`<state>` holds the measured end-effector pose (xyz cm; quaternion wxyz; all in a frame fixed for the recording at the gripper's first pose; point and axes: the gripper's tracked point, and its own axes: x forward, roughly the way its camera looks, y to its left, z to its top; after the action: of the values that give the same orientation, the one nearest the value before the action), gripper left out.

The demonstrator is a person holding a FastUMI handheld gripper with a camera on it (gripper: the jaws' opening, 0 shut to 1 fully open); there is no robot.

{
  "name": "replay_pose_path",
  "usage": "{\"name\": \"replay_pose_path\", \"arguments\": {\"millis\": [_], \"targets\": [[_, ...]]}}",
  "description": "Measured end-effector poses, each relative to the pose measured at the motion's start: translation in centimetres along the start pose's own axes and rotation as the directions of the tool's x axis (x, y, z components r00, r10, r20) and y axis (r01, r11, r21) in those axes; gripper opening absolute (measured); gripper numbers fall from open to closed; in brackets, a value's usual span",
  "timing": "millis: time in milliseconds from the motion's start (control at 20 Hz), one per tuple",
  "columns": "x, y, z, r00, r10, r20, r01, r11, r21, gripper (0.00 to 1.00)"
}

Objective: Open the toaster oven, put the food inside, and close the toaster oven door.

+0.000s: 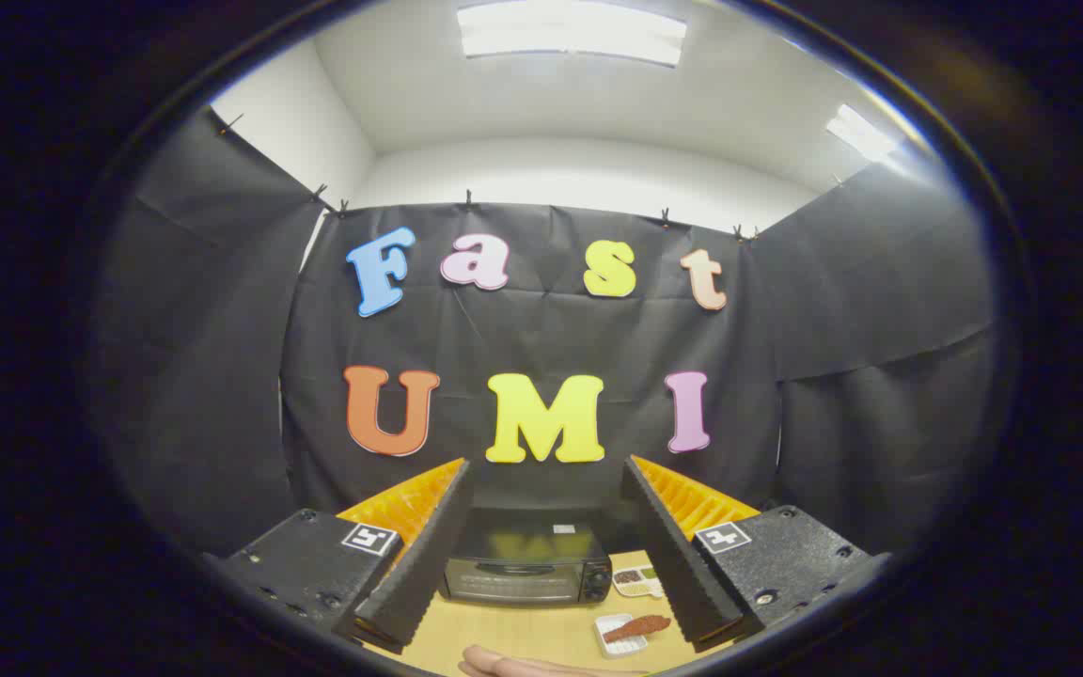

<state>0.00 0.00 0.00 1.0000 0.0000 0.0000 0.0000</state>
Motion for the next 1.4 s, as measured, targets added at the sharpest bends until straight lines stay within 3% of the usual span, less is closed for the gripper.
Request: {"name": "replay_pose_path", "arguments": {"millis": [600,1000,1250,1400], "targets": [[2.4,0.8,-4.6,0.997,0.003,-0.073,-0.003,1.0,-0.003,1.0],[11.5,2.8,-13.9,0.974,0.002,-0.225,-0.01,0.999,-0.035,1.0],[19.3,3.5,-23.7,0.906,-0.011,-0.422,0.003,1.0,-0.021,1.0],[22.3,3.3,-29.5,0.832,-0.028,-0.554,0.018,1.0,-0.024,1.0]]}}
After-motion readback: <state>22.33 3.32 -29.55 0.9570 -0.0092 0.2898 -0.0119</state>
